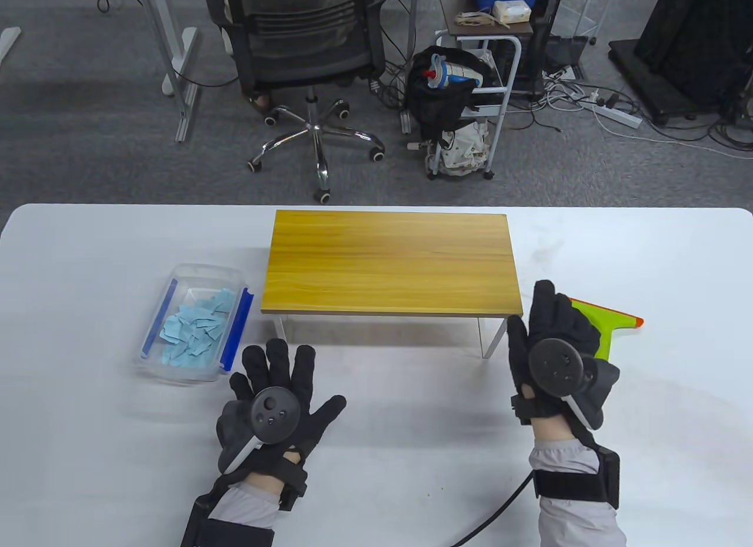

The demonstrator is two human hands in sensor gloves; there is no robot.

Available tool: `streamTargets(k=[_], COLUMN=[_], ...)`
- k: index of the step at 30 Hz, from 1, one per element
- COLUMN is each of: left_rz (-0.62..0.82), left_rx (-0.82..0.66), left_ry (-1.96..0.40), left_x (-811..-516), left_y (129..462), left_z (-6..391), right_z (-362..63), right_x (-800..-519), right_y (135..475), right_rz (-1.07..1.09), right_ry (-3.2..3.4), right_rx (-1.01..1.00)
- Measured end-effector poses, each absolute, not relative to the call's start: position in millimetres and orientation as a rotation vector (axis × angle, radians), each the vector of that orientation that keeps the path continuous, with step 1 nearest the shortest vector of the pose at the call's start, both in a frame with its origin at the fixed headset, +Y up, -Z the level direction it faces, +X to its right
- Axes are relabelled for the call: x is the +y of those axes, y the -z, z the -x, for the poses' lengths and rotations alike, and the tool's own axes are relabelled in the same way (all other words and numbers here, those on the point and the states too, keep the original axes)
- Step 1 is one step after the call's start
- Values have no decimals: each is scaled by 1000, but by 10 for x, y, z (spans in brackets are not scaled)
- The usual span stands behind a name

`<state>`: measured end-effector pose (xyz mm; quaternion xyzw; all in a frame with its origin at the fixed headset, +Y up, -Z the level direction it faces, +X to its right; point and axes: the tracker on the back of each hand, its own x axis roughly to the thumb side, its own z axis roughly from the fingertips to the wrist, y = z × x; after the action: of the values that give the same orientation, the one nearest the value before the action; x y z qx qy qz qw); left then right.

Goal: Scrape paper scraps from tabletop organizer into plastic storage box

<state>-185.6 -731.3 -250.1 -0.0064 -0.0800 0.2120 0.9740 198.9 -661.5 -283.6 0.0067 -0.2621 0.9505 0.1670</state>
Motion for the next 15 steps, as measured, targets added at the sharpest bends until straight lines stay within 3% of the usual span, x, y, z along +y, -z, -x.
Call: streamTargets(k=[3, 7, 15], left_rz=[3, 47, 86], left_rx=[-169, -169, -152], left_ry=[-424, -396, -363], left_x=[-7315, -7385, -7447], left_y=[2489, 2499, 2536], left_z=[1850, 1813, 1803], right_z=[-1702, -1486, -1544], right_x=[-6668, -6979, -7466], right_y=[2635, 2537, 2680], right_rz=[-137, -186, -235], right_ry=[-2703, -2721, -2764], right_rx=[-762, -603, -267])
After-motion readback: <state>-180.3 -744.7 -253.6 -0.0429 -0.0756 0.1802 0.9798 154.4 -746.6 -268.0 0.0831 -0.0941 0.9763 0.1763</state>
